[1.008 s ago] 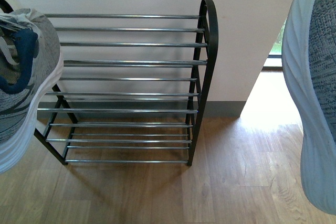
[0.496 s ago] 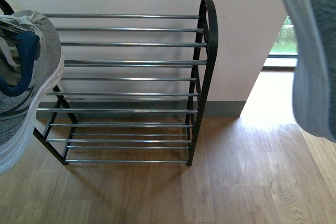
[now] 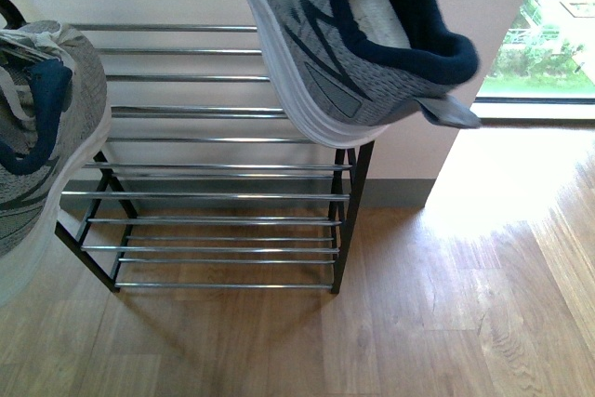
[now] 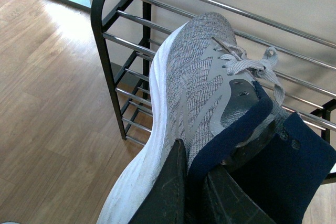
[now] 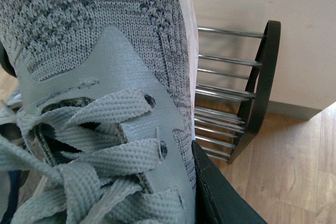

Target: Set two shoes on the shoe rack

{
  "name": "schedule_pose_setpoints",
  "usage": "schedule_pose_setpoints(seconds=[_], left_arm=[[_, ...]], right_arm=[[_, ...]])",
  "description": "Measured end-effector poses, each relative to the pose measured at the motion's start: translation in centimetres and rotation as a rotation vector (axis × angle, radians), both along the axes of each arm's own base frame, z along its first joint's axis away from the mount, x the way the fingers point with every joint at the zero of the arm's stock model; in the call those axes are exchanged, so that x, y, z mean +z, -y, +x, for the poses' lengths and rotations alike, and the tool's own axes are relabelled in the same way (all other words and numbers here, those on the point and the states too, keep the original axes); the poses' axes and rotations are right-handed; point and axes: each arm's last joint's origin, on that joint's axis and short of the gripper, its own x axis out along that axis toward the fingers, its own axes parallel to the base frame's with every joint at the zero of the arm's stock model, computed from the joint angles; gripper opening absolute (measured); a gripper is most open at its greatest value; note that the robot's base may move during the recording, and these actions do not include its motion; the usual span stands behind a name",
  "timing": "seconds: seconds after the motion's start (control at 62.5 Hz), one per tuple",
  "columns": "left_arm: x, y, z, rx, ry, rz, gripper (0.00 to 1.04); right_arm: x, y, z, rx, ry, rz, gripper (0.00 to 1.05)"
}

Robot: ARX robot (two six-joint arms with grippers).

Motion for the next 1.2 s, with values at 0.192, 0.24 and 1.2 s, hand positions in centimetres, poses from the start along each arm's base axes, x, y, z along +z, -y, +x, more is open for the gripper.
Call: schedule_pose_setpoints(seconds=[0.192, 0.24, 1.2], left_arm=[[0.0, 0.0, 0.0, 0.0, 0.0, 0.0, 0.02], [0.0, 0.0, 0.0, 0.0, 0.0, 0.0, 0.02], [0.0, 0.0, 0.0, 0.0, 0.0, 0.0, 0.02]], right_arm=[[-1.4, -2.2, 4.6, -0.002, -0.116, -0.062, 0.02], [-1.8, -2.4, 5.8, -0.013, -0.145, -0.076, 0.02], [-6.7, -0.8, 16.0, -0.336, -0.337, -0.143, 0.02]])
